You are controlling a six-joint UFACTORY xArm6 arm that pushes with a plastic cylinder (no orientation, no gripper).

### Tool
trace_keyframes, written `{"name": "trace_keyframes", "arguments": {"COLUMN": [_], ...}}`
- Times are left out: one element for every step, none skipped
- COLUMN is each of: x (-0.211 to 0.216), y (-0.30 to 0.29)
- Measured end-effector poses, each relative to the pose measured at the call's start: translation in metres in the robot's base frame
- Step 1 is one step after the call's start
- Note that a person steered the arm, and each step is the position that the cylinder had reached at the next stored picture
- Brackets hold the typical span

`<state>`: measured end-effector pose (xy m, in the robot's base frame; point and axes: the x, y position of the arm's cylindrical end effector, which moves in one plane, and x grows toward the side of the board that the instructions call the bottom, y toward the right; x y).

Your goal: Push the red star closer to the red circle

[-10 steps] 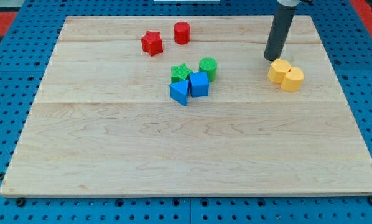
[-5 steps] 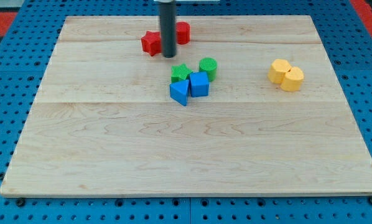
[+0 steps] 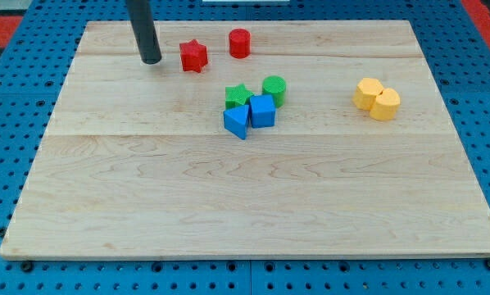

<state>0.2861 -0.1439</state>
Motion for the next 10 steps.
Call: {"name": "trace_keyframes", "arguments": {"x": [-0.003,-0.003,-0.003,-0.003,-0.003,-0.003,0.01,0.026,0.029,0.029], "y": [0.019,0.027,0.028,0.031,0.045,0.06,0.063,0.063,0.077,0.103]}}
